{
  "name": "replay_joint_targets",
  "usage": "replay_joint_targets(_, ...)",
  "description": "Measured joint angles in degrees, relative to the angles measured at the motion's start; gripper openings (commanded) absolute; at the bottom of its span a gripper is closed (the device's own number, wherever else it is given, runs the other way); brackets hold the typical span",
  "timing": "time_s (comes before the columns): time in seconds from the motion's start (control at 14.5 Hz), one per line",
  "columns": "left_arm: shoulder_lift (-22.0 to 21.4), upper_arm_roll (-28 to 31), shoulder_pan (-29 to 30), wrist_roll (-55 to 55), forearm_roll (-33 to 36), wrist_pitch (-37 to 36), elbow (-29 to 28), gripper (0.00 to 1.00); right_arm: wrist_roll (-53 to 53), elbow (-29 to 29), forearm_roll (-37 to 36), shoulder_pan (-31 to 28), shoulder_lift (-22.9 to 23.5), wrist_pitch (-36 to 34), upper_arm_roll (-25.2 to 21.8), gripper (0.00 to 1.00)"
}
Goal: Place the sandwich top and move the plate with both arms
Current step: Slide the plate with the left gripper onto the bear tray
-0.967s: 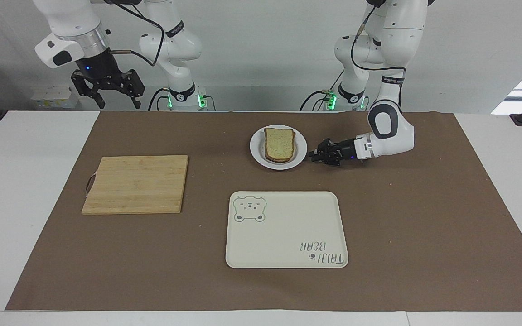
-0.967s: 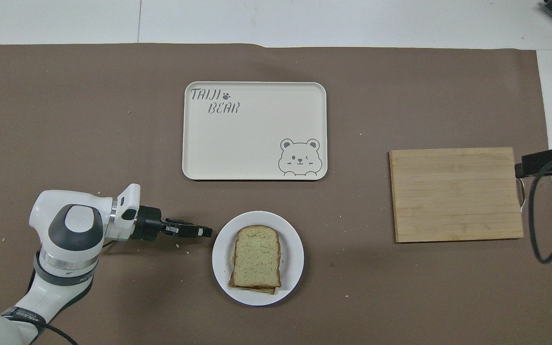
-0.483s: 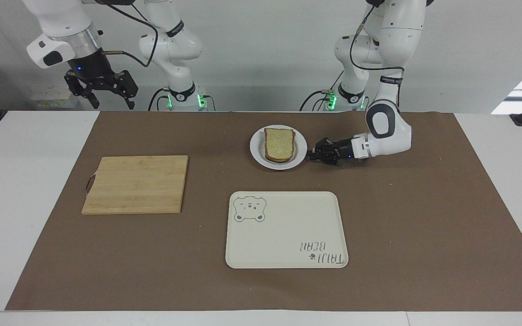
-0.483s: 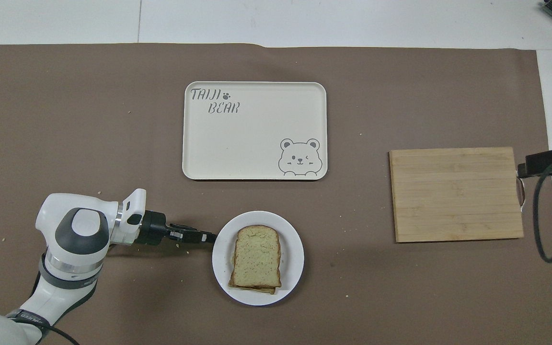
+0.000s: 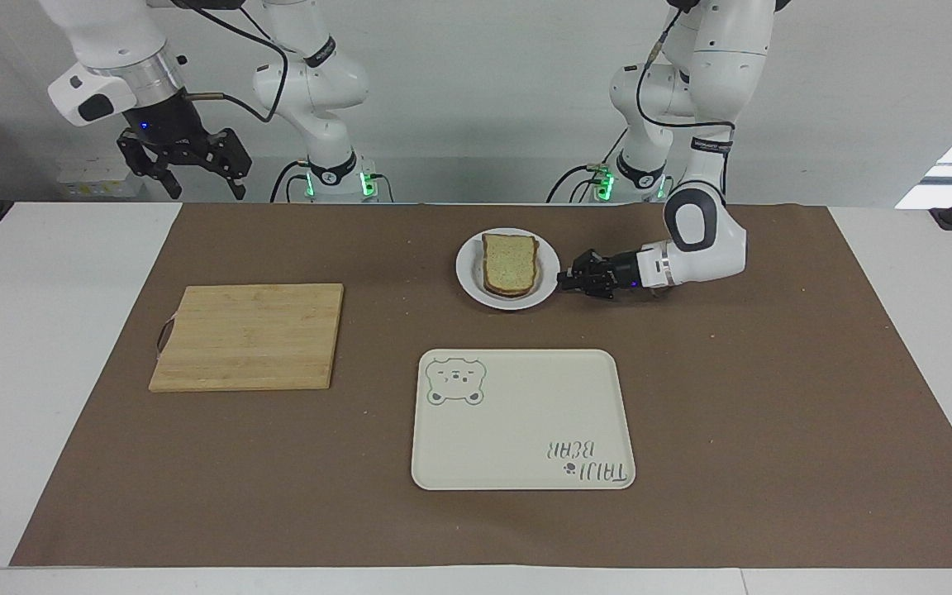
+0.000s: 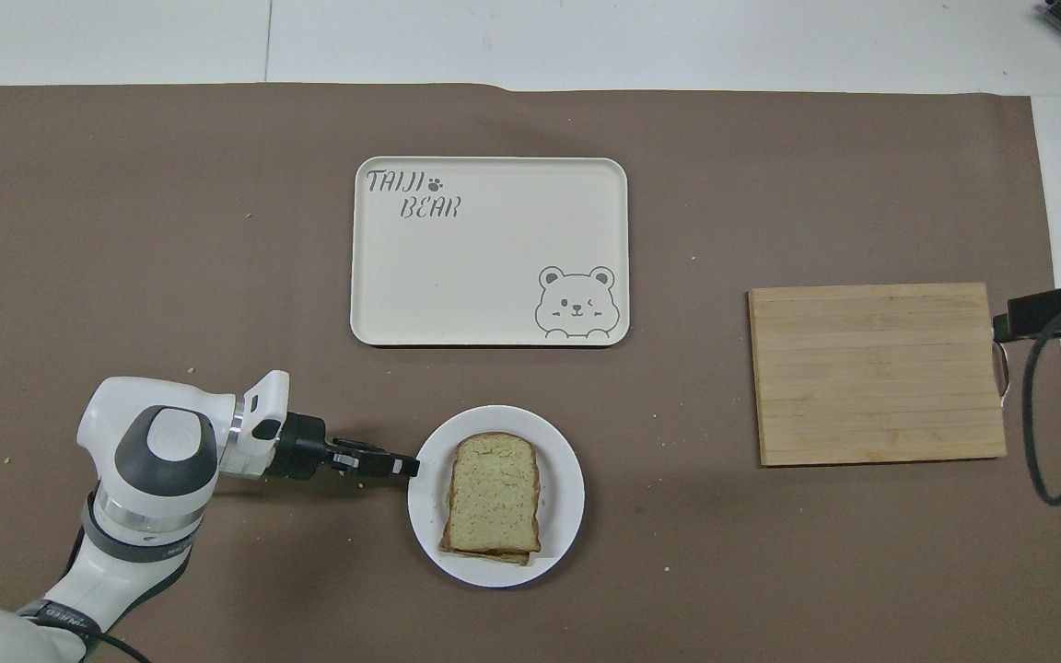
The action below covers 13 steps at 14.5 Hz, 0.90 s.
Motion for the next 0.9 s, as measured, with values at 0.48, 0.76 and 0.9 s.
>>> replay_joint_targets(0.48,-0.33,-0.01,-0.95,-0.12,-0.01,0.08,-0.65,0.00,0.00,0.00,0.00,0.31,0.00,0.00,-0.14,1.00)
replay_joint_targets(0.76,-0.46,-0.02,-0.97,-0.43,-0.07,0.22,-0.82,0.00,0.00,0.00,0.00,0.31,0.00,0.00,-0.14,1.00)
replay_joint_targets(0.9,-0.47,-0.02,-0.97,-0.57,-0.10,0.22,-0.82,0.00,0.00,0.00,0.00,0.31,0.00,0.00,-0.14,1.00)
